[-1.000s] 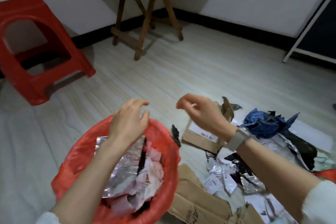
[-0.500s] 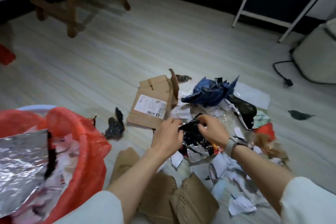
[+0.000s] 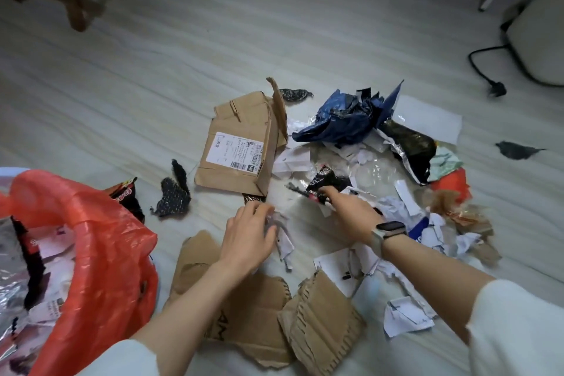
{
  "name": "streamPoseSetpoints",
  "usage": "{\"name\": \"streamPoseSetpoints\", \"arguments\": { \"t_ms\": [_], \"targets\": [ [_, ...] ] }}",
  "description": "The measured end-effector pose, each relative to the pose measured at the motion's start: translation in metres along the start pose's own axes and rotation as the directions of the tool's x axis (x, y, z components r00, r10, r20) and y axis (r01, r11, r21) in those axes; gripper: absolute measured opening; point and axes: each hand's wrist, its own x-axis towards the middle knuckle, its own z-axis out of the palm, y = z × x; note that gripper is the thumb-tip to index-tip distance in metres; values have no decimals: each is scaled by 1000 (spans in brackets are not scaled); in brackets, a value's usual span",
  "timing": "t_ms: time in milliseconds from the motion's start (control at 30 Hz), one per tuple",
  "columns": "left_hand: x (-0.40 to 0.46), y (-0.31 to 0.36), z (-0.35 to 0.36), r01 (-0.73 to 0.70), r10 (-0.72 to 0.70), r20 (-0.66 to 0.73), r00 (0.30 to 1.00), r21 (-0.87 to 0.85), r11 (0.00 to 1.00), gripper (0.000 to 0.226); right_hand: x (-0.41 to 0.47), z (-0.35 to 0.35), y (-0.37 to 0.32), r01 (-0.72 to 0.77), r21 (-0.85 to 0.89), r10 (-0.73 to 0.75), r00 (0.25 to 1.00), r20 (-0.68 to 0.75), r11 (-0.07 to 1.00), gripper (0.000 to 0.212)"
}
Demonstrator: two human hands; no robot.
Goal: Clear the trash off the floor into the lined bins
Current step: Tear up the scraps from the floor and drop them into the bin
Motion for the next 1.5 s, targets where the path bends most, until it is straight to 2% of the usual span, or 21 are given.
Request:
{"name": "streamPoseSetpoints", "arguments": {
  "t_ms": [167,200,267,333,433,533,600,700,800,833,933,1000,1067,1133,1200,1233,1267,1300,1367,1433,1500],
  "targets": [
    [8,19,-1,-181,165,-81,983,-256,950,67,-11,-35,2,-78,400,127,987,-99,913,14],
    [9,24,-3,-208,188,-93,978,-295,933,73,-12,-46,1,-105,545,183,979,-91,832,7],
    [12,33,-6,-265,243,-108,964,-304,915,82,-17,-63,-4,-181,808,302,953,4,561,16],
    [14,39,-6,-344,330,-99,939,-217,913,89,-24,-72,-8,-266,904,292,941,169,333,11],
    [15,41,-5,-497,496,-119,860,18,867,90,-32,-68,-20,-405,875,169,913,371,266,6],
    [13,34,-4,-587,611,-201,766,172,791,67,-35,-58,-34,-450,877,158,891,426,167,8],
    [9,28,-4,-580,608,-278,744,183,794,43,-36,-52,-42,-416,869,162,909,384,267,11],
    [3,20,-6,-484,498,-298,815,124,866,17,-42,-51,-51,-284,737,156,958,240,613,28],
    [-1,20,-14,-200,184,-114,976,-148,969,9,-49,-58,-55,-215,753,-30,954,298,622,45],
    [-1,21,-16,-76,67,-46,997,-234,969,10,-51,-60,-57,-211,727,-87,933,349,653,50],
    [-1,24,-16,189,-187,40,981,-365,912,8,-51,-55,-58,-68,490,-111,939,327,869,58],
    [-1,29,-14,274,-259,91,962,-391,879,12,-54,-49,-63,-27,419,-83,967,242,908,60],
    [-2,30,-17,353,-250,262,932,-509,785,15,-56,-40,-64,-34,423,-67,973,222,905,73],
    [-4,27,-27,479,-55,536,843,-698,532,24,-56,-32,-62,-39,386,-59,969,240,922,74],
    [-6,18,-36,607,186,652,735,-755,247,31,-56,-25,-58,-12,380,-84,968,235,925,43],
    [-7,15,-40,649,249,671,698,-740,175,31,-56,-23,-56,14,382,-101,973,209,924,25],
    [-6,14,-40,667,274,682,679,-728,160,29,-58,-20,-56,38,387,-115,977,178,921,22],
    [-5,15,-38,657,250,685,685,-728,194,22,-59,-17,-55,54,390,-120,982,148,919,25],
    [-2,20,-27,568,43,616,787,-749,342,5,-58,-12,-53,51,371,-81,994,67,927,15],
    [2,18,-13,451,-273,360,892,-672,588,6,-56,-9,-46,6,322,-3,1000,-13,947,13],
    [5,5,-5,303,-307,45,951,-339,891,19,-51,-8,-33,-38,250,50,998,-39,968,16]
  ]
}}
